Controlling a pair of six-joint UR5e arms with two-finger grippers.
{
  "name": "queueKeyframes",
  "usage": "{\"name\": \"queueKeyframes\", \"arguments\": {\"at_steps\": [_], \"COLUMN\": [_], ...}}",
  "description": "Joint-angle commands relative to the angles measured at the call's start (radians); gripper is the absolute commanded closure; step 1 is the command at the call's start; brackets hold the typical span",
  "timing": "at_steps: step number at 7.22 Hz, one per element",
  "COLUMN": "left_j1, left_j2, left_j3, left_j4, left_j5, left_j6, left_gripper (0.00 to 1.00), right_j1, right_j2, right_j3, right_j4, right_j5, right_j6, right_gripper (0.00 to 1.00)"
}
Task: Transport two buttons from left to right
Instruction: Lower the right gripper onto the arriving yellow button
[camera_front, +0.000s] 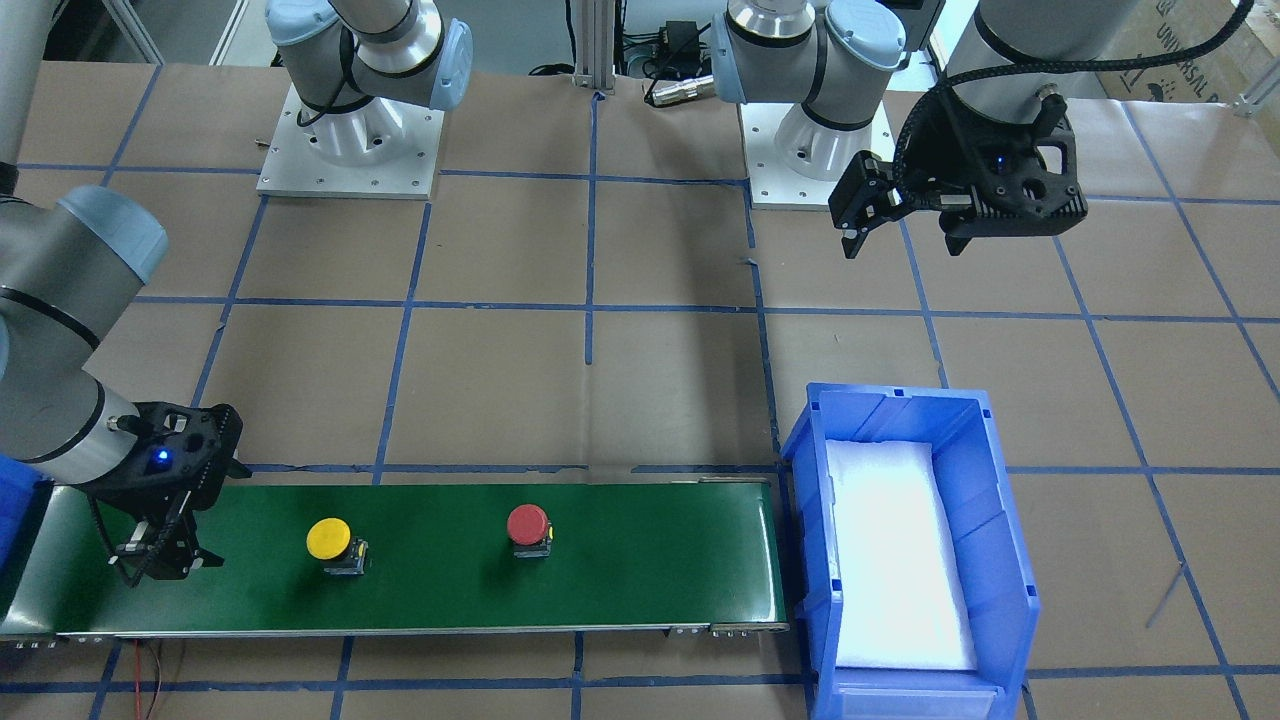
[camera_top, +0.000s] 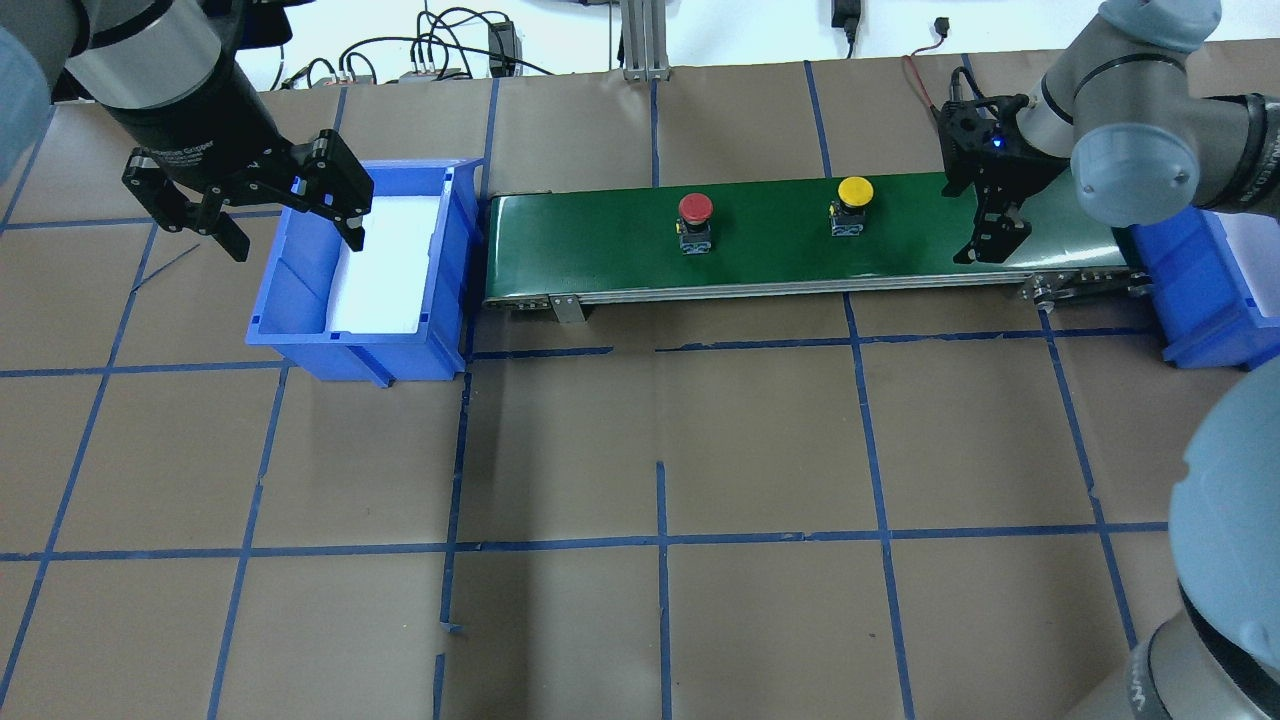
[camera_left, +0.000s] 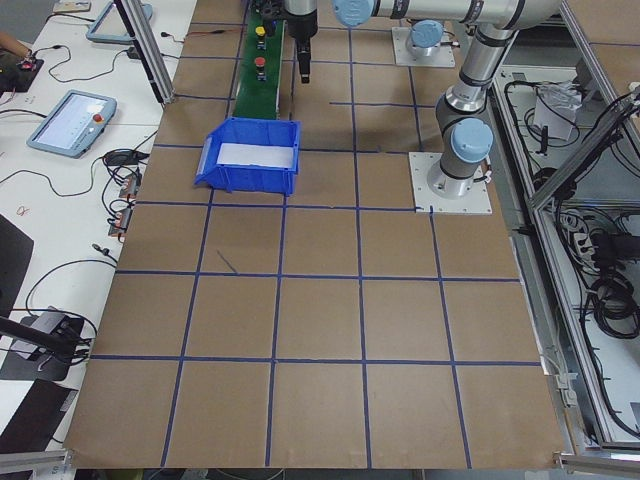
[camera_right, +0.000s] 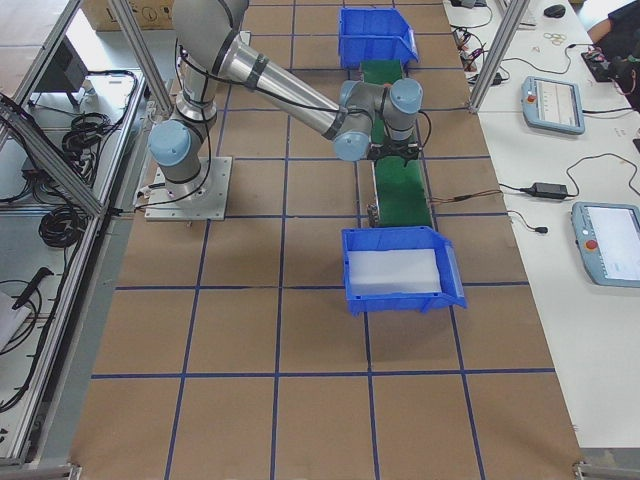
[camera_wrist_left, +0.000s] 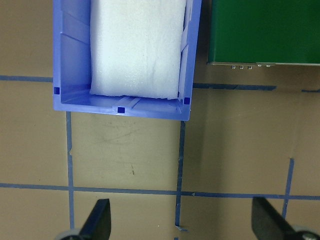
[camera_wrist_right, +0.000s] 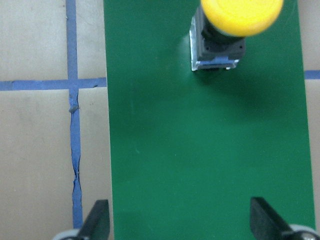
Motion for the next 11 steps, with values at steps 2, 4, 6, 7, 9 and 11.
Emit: {"name": "queueKeyframes", "arguments": {"at_steps": [2,4,6,7,9,11], "left_j1": [0.0,0.0,0.0,0.0,0.0,0.0], "left_j2": [0.0,0.0,0.0,0.0,0.0,0.0], "left_j3": [0.0,0.0,0.0,0.0,-0.002,-0.002], "left_j4": [0.002,0.002,0.0,0.002,0.002,0.002], "left_j5": [-0.001,0.0,0.0,0.0,0.0,0.0], "left_j6": [0.001,0.001,-0.001,0.001,0.001,0.001], "left_gripper": [0.0,0.0,0.0,0.0,0.0,0.0], "right_j1": [-0.008,-0.04,-0.066,-0.067,-0.069,-0.071], "right_j2": [0.021,0.029,0.03,0.034,0.044,0.043], "right_j3": [-0.019,-0.027,-0.024,-0.021,-0.016,-0.007], "right_j4": [0.001,0.001,0.001,0.001,0.001,0.001], "right_j5": [0.029,0.035,0.131,0.133,0.138,0.169], "right_j6": [-0.1,-0.102,-0.091,-0.079,-0.071,-0.027], "right_gripper": [0.0,0.0,0.0,0.01,0.02,0.03]}}
